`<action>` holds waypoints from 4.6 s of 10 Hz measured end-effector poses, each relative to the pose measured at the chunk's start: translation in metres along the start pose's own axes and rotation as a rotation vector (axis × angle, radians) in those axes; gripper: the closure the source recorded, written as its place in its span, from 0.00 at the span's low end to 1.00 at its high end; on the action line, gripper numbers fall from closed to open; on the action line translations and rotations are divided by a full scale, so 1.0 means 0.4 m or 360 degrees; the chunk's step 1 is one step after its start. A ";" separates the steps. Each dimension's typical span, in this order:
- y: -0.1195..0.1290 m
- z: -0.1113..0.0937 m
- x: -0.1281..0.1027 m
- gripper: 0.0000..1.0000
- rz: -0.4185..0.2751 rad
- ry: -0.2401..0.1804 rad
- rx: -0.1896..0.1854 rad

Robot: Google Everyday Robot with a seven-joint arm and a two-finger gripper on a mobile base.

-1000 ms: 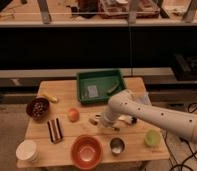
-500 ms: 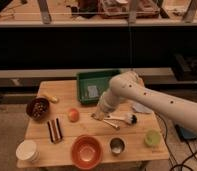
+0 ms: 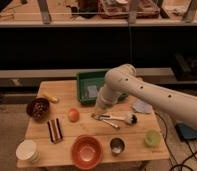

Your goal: Place fork in paper cup

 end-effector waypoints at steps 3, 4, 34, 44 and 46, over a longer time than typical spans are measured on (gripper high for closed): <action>0.014 0.137 0.067 0.20 0.0120 0.0070 -0.0034; 0.016 0.185 0.090 0.20 0.0149 0.0082 -0.0042; -0.070 0.342 0.238 0.51 0.0424 0.0237 0.0020; -0.123 0.384 0.172 1.00 0.0372 0.0174 -0.0011; -0.123 0.362 0.162 1.00 0.0336 0.0138 0.0013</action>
